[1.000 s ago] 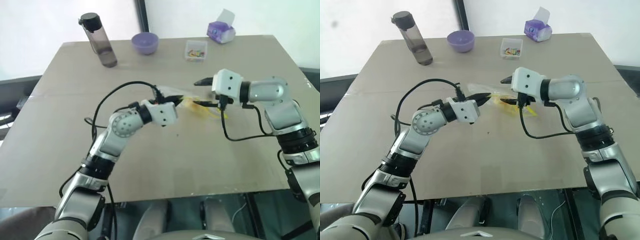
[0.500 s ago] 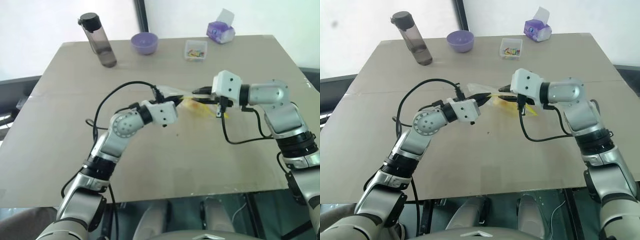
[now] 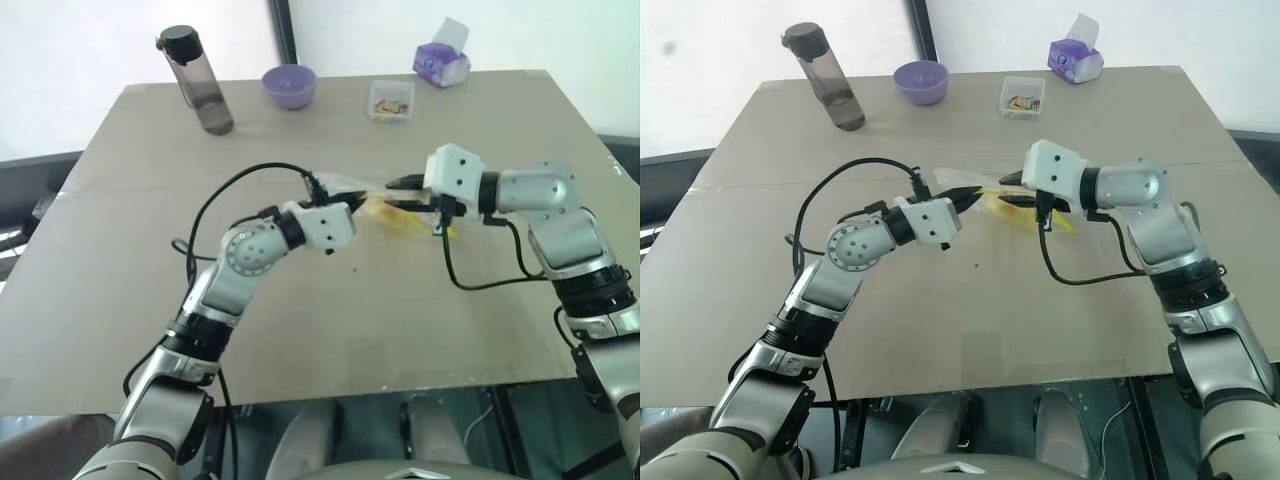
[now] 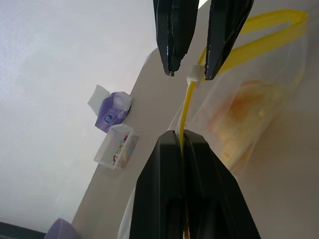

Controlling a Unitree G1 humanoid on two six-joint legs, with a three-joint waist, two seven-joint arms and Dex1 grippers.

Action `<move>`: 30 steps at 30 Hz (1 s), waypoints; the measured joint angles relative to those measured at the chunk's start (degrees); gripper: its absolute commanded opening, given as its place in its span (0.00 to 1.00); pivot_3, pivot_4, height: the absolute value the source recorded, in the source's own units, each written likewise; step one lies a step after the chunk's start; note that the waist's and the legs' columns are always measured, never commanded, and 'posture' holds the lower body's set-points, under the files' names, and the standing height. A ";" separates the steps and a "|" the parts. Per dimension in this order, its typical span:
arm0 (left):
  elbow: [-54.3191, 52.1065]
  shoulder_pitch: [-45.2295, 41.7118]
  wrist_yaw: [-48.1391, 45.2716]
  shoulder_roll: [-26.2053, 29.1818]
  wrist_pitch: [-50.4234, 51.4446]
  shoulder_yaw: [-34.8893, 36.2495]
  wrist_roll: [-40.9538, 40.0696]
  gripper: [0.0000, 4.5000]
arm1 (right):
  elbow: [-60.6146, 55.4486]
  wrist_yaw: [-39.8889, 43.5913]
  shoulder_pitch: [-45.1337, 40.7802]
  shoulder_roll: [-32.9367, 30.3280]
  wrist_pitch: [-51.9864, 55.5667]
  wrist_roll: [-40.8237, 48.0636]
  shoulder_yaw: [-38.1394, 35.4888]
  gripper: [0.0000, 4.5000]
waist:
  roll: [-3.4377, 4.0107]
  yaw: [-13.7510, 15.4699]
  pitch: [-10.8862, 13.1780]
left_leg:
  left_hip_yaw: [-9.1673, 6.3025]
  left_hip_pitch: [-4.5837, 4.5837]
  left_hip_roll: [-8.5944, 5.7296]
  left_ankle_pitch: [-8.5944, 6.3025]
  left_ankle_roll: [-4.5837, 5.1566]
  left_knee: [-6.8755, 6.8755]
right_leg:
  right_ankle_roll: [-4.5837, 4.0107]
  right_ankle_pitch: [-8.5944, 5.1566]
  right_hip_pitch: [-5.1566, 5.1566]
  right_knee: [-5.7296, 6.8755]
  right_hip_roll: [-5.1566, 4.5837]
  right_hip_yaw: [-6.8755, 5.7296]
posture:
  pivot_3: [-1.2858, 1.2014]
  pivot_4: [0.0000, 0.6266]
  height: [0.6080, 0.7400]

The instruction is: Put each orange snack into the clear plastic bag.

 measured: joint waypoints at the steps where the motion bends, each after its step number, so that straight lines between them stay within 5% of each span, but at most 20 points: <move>1: 0.00 0.00 0.00 0.00 0.00 0.00 0.00 0.00 | 0.02 -0.03 0.00 0.01 -0.02 -0.01 0.00 0.21 | 0.00 0.00 0.00 | 0.00 0.00 0.00 0.00 0.00 0.00 | 0.00 0.00 0.00 0.00 0.00 0.00 | 0.52 0.24 1.00; 27: 0.00 0.00 -0.02 0.15 -0.01 0.00 0.04 0.00 | 1.86 -0.45 -0.01 0.95 -0.94 -1.22 0.20 0.21 | 0.00 0.00 0.00 | 0.00 0.00 0.00 0.00 0.00 0.00 | 0.00 0.00 0.00 0.00 0.00 0.00 | 0.52 0.24 1.00; 29: 0.00 0.00 -0.02 0.21 -0.02 0.00 0.05 0.00 | 1.86 -0.45 -0.01 1.03 -0.94 -1.23 0.20 0.01 | 0.00 0.00 0.00 | 0.00 0.00 0.00 0.00 0.00 0.00 | 0.00 0.00 0.00 0.00 0.00 0.00 | 0.52 0.24 1.00; 30: 0.00 0.00 -0.02 0.26 -0.03 0.00 0.05 0.00 | 1.86 -0.46 -0.01 1.04 -0.94 -1.23 0.20 0.01 | 0.00 0.00 0.00 | 0.00 0.00 0.00 0.00 0.00 0.00 | 0.00 0.00 0.00 0.00 0.00 0.00 | 0.52 0.24 1.00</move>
